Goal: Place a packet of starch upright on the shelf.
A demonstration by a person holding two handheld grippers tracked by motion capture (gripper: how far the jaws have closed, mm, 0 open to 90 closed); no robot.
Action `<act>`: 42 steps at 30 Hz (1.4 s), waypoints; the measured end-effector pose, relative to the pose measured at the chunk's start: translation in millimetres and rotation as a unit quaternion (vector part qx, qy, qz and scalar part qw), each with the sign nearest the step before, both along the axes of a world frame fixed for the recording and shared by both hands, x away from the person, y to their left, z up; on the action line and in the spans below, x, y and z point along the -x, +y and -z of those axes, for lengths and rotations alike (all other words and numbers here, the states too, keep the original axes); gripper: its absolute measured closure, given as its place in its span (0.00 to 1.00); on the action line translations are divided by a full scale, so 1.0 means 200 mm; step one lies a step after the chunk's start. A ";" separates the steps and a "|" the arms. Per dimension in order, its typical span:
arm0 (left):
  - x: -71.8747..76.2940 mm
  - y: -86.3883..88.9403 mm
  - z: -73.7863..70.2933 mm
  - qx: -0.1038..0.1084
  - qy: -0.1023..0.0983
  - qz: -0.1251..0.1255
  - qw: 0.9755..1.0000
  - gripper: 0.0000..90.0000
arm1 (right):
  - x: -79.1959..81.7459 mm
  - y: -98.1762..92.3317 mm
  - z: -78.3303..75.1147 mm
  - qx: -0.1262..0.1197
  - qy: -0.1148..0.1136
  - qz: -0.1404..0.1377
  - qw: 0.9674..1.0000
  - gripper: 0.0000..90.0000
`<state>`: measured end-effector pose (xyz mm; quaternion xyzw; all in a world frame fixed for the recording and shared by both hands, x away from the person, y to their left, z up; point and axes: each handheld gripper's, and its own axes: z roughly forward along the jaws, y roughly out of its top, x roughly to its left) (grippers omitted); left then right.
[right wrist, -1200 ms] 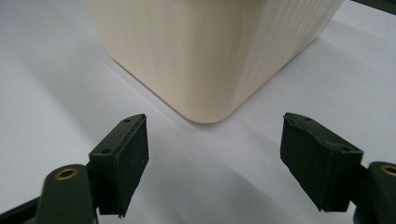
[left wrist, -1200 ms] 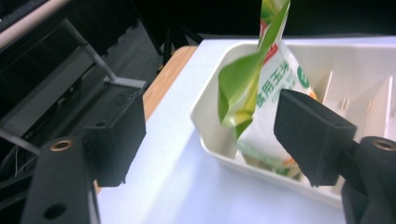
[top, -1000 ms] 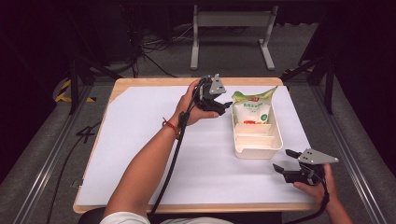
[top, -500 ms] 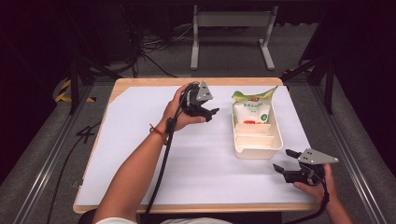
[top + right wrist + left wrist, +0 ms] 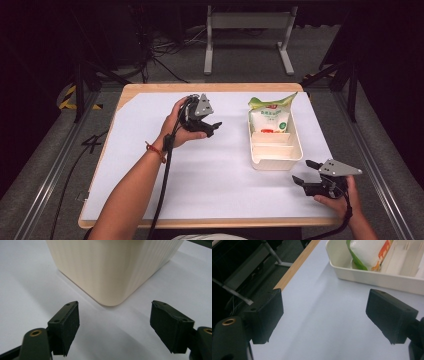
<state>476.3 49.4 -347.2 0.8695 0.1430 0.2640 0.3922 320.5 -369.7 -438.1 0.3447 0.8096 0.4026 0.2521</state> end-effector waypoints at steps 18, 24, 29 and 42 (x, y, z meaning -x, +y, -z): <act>0.11 0.20 0.06 -0.007 0.013 -0.015 1.000 0.16 | 0.00 0.00 0.00 0.000 -0.001 0.001 1.000 0.26; 0.17 0.29 0.09 -0.013 0.014 -0.023 1.000 0.16 | 0.00 0.00 0.00 0.001 -0.003 0.002 1.000 0.26; 0.21 0.36 0.11 -0.013 0.015 -0.029 0.999 0.16 | 0.00 0.00 0.00 0.001 -0.003 0.003 1.000 0.26; 0.32 0.53 0.19 -0.018 0.017 -0.057 0.998 0.16 | 0.01 0.00 -0.01 0.002 -0.003 0.005 1.000 0.26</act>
